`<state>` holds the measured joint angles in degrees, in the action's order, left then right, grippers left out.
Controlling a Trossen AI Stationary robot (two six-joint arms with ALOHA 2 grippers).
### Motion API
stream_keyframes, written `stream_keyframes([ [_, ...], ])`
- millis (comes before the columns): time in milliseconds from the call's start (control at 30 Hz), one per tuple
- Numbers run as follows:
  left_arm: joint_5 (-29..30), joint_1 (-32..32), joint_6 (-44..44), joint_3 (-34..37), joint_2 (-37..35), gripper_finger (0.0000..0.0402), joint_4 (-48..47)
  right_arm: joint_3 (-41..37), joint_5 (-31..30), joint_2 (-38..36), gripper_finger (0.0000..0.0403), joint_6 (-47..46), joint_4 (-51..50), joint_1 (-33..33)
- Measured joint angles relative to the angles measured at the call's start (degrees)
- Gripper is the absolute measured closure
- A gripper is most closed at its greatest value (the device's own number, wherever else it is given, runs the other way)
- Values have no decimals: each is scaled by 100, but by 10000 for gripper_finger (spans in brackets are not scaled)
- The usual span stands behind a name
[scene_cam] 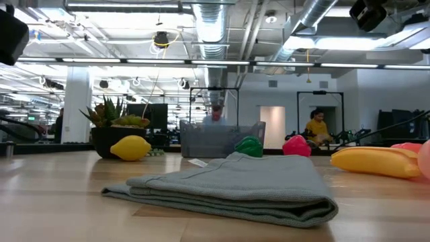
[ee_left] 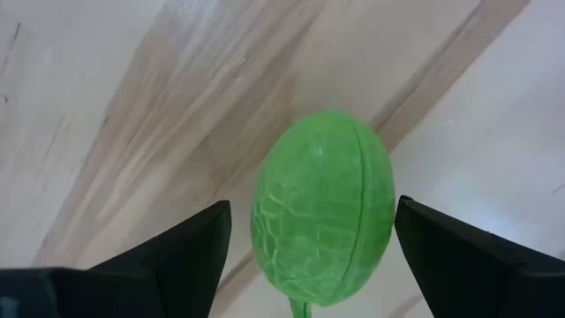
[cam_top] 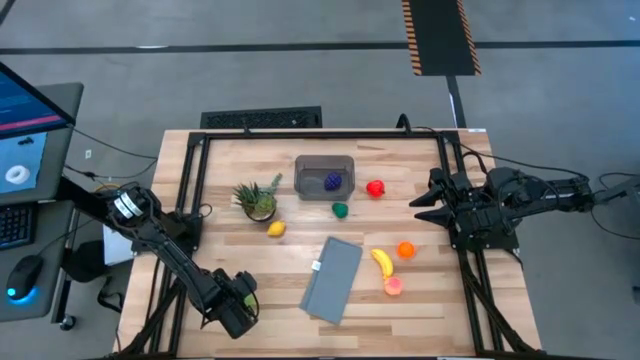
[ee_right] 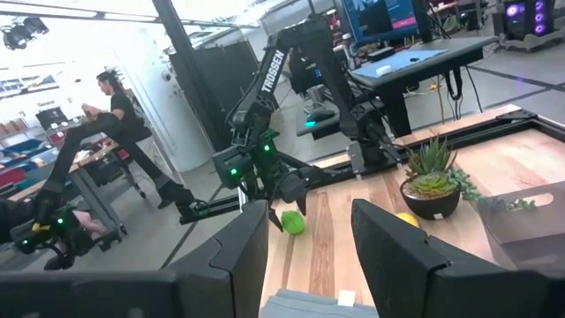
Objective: Pick and placing Produce into tupperware
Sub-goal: Put the melon into the black bin
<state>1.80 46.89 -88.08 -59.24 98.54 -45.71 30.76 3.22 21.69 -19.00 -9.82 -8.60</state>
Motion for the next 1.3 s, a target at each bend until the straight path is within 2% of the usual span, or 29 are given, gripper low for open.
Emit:
stream_keyframes([
  [933,-17,-2,40,24,0,97,24,0,0,0,217,4,-2,0],
  [1300,-15,0,34,22,-3,176,185,0,0,0,217,9,-4,0],
])
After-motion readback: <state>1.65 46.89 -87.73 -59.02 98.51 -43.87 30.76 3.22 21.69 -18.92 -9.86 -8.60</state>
